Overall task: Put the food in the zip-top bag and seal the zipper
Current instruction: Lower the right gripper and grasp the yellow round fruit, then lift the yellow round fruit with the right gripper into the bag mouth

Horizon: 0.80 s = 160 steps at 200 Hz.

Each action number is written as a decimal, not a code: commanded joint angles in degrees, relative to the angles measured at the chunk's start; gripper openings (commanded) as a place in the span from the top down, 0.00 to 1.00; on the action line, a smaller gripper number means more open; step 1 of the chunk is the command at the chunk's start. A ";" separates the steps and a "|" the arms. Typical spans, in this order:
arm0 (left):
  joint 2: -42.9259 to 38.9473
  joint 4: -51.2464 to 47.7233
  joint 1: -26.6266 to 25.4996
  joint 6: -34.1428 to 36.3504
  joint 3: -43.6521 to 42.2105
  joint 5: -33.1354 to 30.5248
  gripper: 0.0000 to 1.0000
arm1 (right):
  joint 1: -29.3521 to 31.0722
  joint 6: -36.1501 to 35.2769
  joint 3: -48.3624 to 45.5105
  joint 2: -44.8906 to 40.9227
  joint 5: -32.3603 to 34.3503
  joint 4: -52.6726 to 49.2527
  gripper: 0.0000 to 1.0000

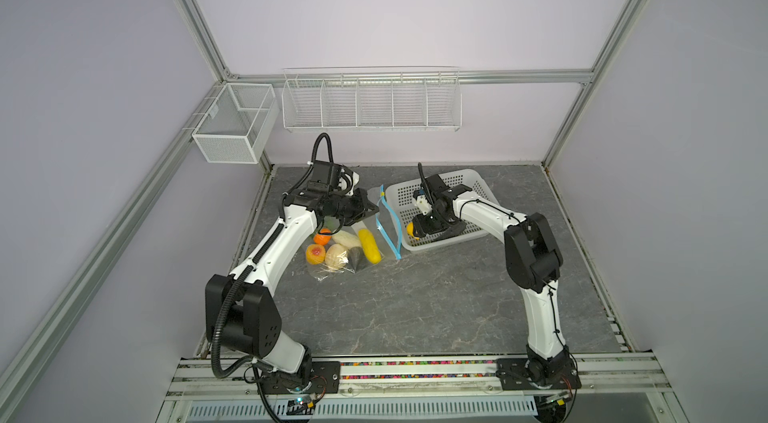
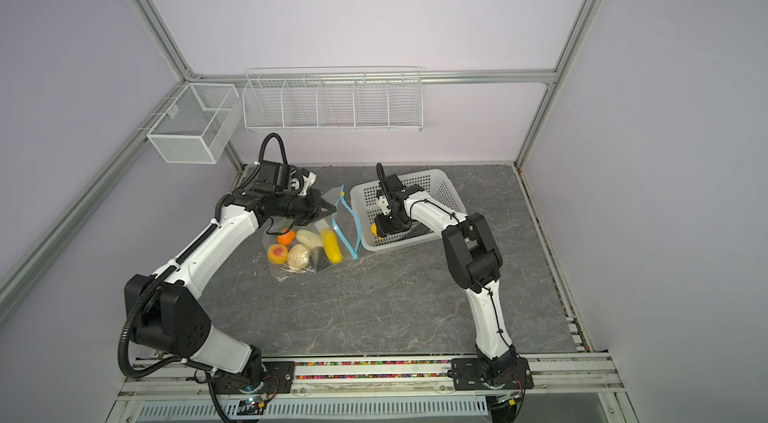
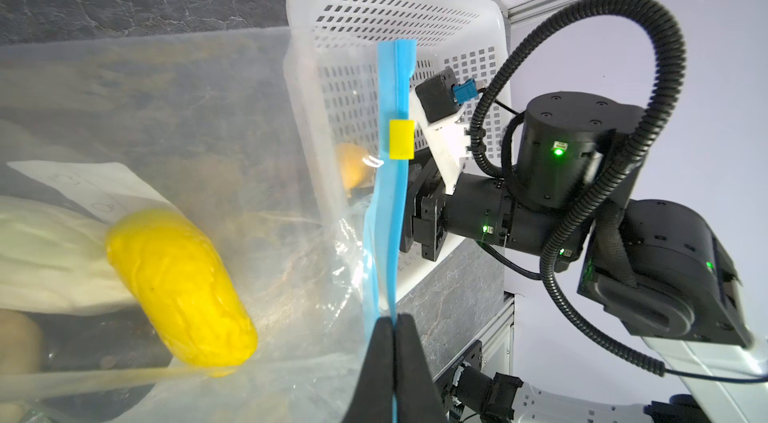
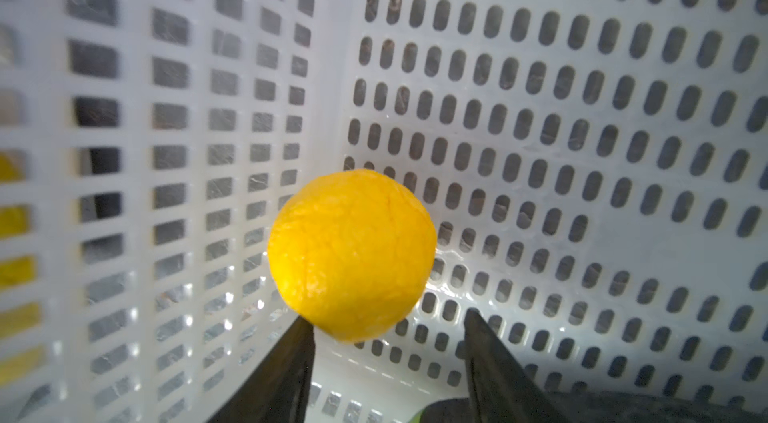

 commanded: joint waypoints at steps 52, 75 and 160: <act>0.83 -0.15 -0.20 0.00 1.97 -0.11 1.00 | 0.28 0.35 4.23 5.64 -1.56 2.79 0.33; 0.72 -0.32 -0.22 0.10 1.83 -0.13 1.00 | 0.06 0.51 4.72 6.76 -0.83 3.18 0.38; 1.49 0.55 -0.20 0.01 2.33 0.21 1.00 | -1.09 1.66 3.77 3.41 -1.25 2.43 0.58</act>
